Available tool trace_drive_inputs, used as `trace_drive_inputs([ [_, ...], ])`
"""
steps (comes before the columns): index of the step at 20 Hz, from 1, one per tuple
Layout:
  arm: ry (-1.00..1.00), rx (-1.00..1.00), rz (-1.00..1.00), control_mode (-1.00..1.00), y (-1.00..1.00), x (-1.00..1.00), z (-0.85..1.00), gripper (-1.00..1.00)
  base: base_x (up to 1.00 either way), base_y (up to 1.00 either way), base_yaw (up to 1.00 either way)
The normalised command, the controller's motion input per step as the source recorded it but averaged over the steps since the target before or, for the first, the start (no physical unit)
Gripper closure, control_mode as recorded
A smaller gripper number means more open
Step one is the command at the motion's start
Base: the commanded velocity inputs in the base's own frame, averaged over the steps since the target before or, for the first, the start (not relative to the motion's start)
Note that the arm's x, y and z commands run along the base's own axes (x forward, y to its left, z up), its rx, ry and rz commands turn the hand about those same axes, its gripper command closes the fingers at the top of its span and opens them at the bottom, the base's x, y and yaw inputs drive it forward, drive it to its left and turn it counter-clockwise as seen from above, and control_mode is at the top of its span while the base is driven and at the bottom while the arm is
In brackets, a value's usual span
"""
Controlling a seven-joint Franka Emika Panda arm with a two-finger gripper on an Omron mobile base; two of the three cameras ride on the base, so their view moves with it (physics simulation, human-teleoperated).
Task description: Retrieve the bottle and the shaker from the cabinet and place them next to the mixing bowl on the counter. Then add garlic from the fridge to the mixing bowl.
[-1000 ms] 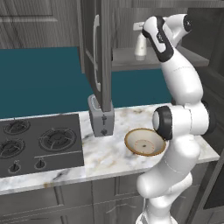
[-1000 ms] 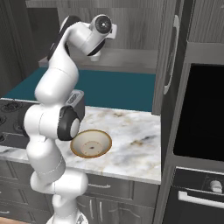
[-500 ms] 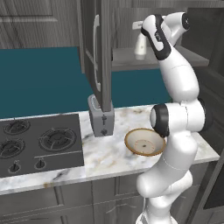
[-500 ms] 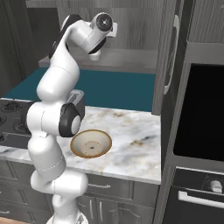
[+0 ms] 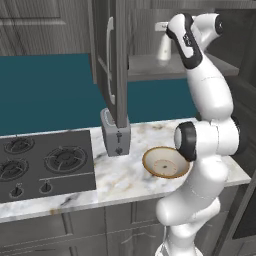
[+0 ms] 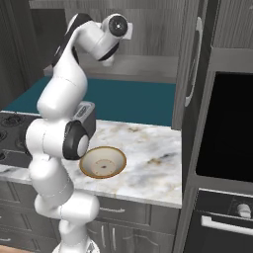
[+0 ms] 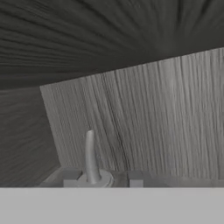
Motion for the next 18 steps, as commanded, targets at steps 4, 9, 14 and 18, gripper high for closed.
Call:
trace_drive_inputs([
  [4, -0.29, 0.02, 0.00, -1.00, -0.12, -0.67, 0.02, 1.00, 0.00, 0.00, 0.00],
  [9, -0.18, 0.00, -0.01, -1.00, -0.04, -0.67, 0.28, 1.00, 0.00, 0.00, 0.00],
  [14, 0.05, 0.00, 0.00, -1.00, 0.00, -0.72, 0.38, 1.00, 0.00, 0.00, 0.00],
  [18, 0.13, -0.02, 0.00, -1.00, 0.00, -0.67, 0.19, 1.00, 0.00, 0.00, 0.00],
])
